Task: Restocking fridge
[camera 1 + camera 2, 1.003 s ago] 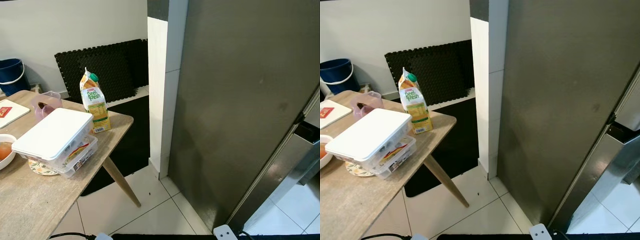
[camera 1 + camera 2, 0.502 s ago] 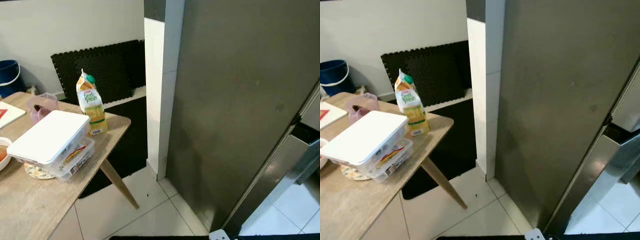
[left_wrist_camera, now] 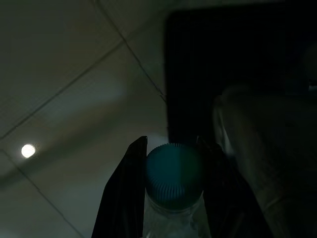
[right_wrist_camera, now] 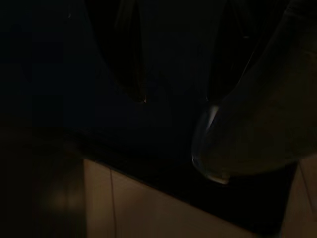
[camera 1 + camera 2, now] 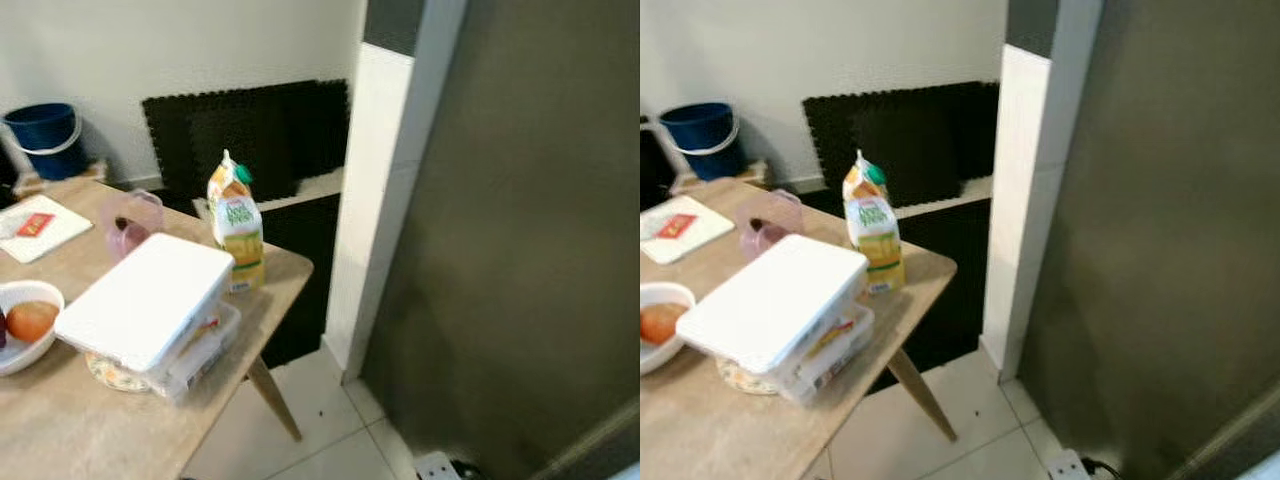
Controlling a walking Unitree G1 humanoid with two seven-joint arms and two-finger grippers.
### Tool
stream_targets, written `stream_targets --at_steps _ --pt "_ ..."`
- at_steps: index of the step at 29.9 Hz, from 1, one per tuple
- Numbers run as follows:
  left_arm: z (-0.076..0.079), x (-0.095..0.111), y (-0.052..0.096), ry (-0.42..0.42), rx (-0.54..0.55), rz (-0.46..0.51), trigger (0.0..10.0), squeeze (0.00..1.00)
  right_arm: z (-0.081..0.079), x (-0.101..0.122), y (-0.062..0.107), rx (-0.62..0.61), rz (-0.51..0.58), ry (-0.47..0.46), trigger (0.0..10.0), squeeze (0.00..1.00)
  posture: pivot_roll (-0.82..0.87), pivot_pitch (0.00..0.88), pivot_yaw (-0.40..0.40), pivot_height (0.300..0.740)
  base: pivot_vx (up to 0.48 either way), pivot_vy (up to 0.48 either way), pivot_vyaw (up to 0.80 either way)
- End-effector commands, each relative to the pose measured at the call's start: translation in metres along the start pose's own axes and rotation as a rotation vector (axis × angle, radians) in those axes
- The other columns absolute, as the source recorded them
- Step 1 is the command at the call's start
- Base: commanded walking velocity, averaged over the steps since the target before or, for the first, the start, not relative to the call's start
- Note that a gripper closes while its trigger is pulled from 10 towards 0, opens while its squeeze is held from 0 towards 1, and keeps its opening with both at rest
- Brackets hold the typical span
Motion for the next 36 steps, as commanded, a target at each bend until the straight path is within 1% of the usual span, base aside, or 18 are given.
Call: stream_targets --at_steps 1,9,15,23,36 --pt "0.002 0.004 0.000 -0.020 -0.017 0.008 10.0 0.00 0.002 0.002 0.000 -0.005 0.005 -0.008 10.0 0.00 -0.01 0.000 0.018 0.740 0.000 0.000 0.00" --pt "0.007 0.003 0.000 -0.036 -0.053 0.013 10.0 0.00 -0.001 -0.003 0.000 0.000 -0.003 -0.015 10.0 0.00 -0.01 0.000 0.017 0.740 0.000 0.000 0.00" --pt "0.008 0.001 0.000 -0.020 -0.056 0.015 10.0 0.00 -0.002 -0.003 0.000 0.001 -0.006 -0.011 10.0 0.00 -0.01 0.000 0.016 0.740 0.000 0.000 0.00" --pt "0.012 0.000 0.000 -0.011 -0.064 0.014 10.0 0.00 -0.001 -0.004 0.000 -0.001 -0.016 -0.011 10.0 0.00 -0.01 0.000 0.013 0.740 0.000 0.000 -0.78" --pt "0.014 0.001 0.000 -0.026 -0.081 0.021 10.0 0.00 -0.001 -0.007 0.000 0.000 -0.024 -0.013 10.0 0.00 -0.01 0.000 0.015 0.740 0.000 0.000 -0.79"
Point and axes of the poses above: a point about 5 cm out from each wrist's last joint towards the gripper, its own y axis pointing back from the gripper into the wrist, its own x axis along the axis of the wrist's last joint, z = x × y, the point moved 5 cm from there along -y, pointing out of the wrist towards the gripper, and after that the axes turned 8 degrees about -y, right-handed, at the moved point
